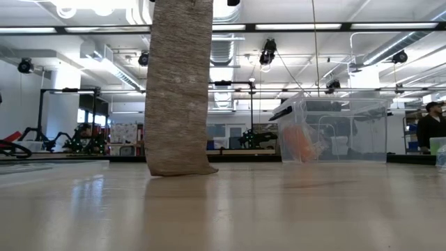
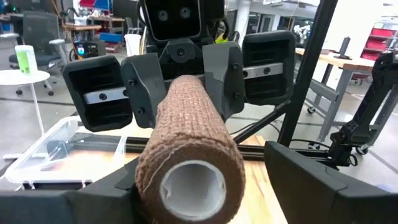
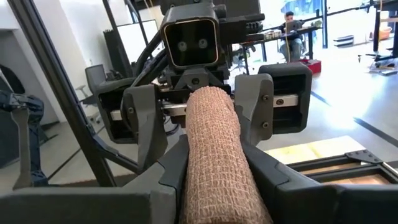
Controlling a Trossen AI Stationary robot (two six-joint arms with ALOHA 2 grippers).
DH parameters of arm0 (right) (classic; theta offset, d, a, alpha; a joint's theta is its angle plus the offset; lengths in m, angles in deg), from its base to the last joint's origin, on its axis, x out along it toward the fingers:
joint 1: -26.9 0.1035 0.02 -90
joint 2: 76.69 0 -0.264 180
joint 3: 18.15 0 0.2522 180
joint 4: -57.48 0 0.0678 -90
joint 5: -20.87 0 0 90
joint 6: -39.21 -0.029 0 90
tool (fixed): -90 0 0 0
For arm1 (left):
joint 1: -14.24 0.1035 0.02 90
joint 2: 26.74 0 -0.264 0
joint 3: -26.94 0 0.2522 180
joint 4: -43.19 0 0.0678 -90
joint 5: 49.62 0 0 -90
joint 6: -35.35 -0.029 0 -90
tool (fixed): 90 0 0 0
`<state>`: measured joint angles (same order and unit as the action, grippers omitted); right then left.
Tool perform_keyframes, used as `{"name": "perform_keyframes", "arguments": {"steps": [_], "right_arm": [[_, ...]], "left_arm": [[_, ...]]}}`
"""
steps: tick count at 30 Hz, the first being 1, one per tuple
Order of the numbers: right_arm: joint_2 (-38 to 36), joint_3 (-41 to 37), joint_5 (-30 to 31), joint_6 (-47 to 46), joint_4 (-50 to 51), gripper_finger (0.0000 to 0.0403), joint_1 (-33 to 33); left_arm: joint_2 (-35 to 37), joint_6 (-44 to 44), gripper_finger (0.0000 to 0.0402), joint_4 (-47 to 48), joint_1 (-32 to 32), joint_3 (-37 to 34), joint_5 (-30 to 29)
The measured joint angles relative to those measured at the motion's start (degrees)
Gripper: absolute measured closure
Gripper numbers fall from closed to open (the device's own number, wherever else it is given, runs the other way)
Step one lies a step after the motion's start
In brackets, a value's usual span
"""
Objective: Roll bandage
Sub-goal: Roll the brown bandage
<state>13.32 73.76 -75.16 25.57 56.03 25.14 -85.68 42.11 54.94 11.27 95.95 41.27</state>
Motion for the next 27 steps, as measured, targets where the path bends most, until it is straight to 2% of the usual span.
{"name": "perform_keyframes", "arguments": {"steps": [10, 15, 22, 27], "right_arm": [[-3.34, -0.02, 0.71, 1.27, 3.89, 0.0302, -0.13], [-5.50, -0.02, 1.03, 3.71, 7.95, 0.0308, -0.11], [-7.46, -0.02, 3.18, 8.82, 11.47, 0.0294, -0.07], [-8.68, 0.04, 3.18, 11.51, 11.51, 0.0299, -0.04]], "left_arm": [[0.00, -1.91, 0.0175, -11.91, -0.79, -6.11, 0.54], [0.00, -4.80, 0.0168, -13.10, -0.77, -6.38, -0.15], [-0.02, -9.43, 0.0146, -12.08, -0.72, -6.38, -6.87], [0.15, -12.89, 0.0142, -12.14, -0.55, -6.37, -12.40]]}}
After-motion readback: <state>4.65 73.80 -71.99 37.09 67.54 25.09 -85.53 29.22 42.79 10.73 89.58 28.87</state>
